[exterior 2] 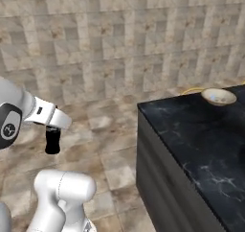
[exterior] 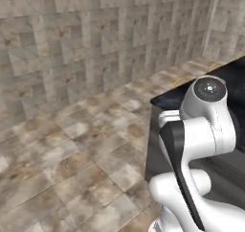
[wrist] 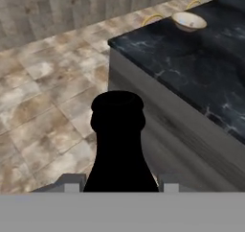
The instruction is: Open the fridge, grab two sodas, and place both sodas inside the bowl with ice on the dining counter.
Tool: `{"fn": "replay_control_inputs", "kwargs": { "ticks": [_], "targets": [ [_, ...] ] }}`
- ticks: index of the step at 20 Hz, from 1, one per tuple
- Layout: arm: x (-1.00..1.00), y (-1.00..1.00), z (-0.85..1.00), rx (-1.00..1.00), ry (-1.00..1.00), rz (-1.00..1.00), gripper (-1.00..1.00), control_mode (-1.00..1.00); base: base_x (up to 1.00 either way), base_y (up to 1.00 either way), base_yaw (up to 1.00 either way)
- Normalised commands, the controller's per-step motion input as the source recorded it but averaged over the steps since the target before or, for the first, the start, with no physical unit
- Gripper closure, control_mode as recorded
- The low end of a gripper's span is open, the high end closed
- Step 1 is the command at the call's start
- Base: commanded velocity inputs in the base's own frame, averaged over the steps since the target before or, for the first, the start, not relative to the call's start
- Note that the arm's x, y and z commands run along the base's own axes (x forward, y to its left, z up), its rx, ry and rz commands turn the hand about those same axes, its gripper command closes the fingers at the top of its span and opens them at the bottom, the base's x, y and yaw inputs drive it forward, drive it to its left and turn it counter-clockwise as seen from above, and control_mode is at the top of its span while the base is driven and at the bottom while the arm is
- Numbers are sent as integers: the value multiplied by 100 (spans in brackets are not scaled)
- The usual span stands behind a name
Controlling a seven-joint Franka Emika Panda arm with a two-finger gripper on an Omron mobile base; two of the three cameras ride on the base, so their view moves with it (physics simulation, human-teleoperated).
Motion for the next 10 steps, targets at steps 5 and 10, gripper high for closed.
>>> {"fn": "replay_control_inputs", "kwargs": {
  "ticks": [5, 10],
  "targets": [
    [0, 0, 0, 0, 0, 0, 100, 100, 100, 51, -42],
    [0, 0, 0, 0, 0, 0, 100, 100, 85, 54, -49]
  ]
}}
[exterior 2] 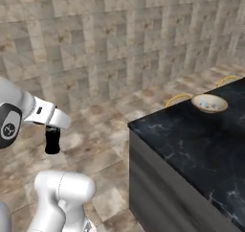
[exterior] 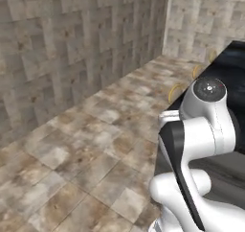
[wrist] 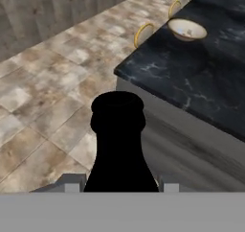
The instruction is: Open the fridge, grab two sodas, and place both sodas inside the bowl with ice on the dining counter.
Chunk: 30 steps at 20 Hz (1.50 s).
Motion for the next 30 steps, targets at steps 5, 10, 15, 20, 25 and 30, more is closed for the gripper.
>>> {"fn": "replay_control_inputs", "kwargs": {
  "ticks": [5, 10, 15, 20, 25, 30],
  "targets": [
    [0, 0, 0, 0, 0, 0, 100, 100, 58, 47, -58],
    [0, 0, 0, 0, 0, 0, 100, 100, 52, 42, -61],
    [0, 0, 0, 0, 0, 0, 100, 100, 51, 41, -61],
    [0, 0, 0, 0, 0, 0, 100, 100, 58, 46, -60],
    [0, 0, 0, 0, 0, 0, 100, 100, 62, 49, -58],
    [0, 0, 0, 0, 0, 0, 100, 100, 48, 68, -51]
  ]
}}
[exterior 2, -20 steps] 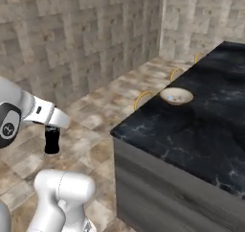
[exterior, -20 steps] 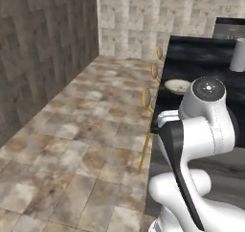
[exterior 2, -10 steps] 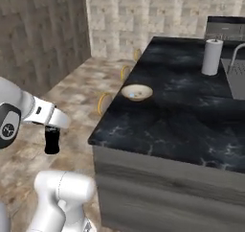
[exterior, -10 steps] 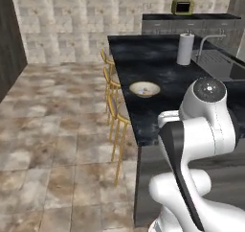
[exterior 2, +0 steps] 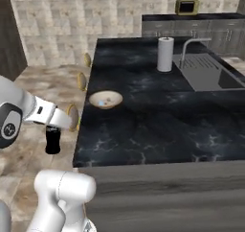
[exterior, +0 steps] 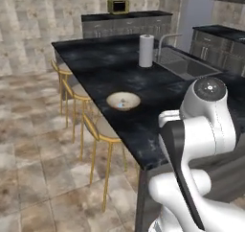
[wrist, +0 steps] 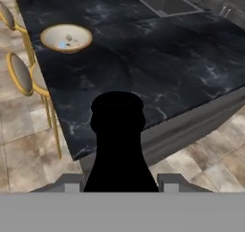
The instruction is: Open the fridge, grab two sodas, and place both sodas inside the bowl with ice on the dining counter.
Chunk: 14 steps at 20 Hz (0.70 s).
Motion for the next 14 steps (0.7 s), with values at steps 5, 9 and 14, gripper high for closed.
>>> {"fn": "replay_control_inputs", "kwargs": {
  "ticks": [5, 9, 14],
  "targets": [
    [0, 0, 0, 0, 0, 0, 100, 100, 5, 95, -39],
    [0, 0, 0, 0, 0, 0, 100, 100, 0, 94, -27],
    [0, 0, 0, 0, 0, 0, 100, 100, 31, 100, -26]
  ]
}}
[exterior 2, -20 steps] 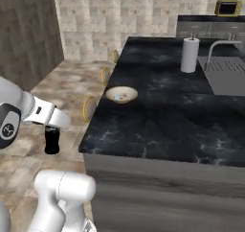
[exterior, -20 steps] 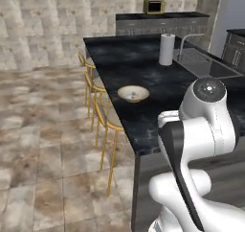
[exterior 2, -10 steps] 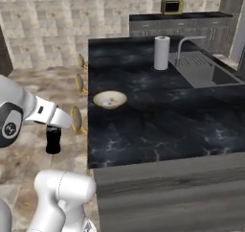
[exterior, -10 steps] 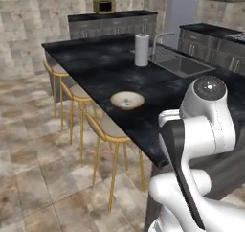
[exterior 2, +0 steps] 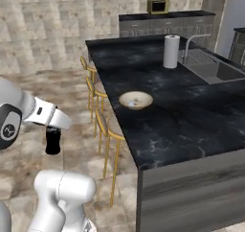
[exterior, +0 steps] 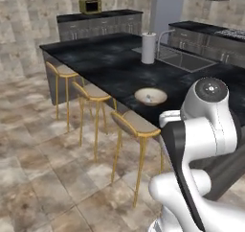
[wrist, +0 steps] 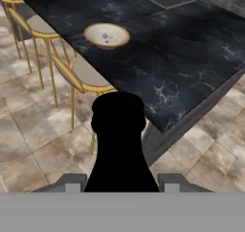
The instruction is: Open the fridge, grab two sodas, and place both sodas inside the bowl with ice on the dining counter.
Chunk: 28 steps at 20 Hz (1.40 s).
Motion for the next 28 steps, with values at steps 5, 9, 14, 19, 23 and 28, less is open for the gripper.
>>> {"fn": "replay_control_inputs", "kwargs": {
  "ticks": [5, 9, 14, 19, 23, 28],
  "targets": [
    [0, 0, 0, 0, 0, 0, 100, 100, 61, 97, -37],
    [0, 0, 0, 0, 0, 0, 100, 100, 67, 76, -48],
    [0, 0, 0, 0, 0, 0, 100, 100, 59, 51, -59],
    [0, 0, 0, 0, 0, 0, 100, 100, 53, 47, -61],
    [0, 0, 0, 0, 0, 0, 100, 100, 48, 48, -61],
    [0, 0, 0, 0, 0, 0, 100, 100, 61, 40, -58]
  ]
}}
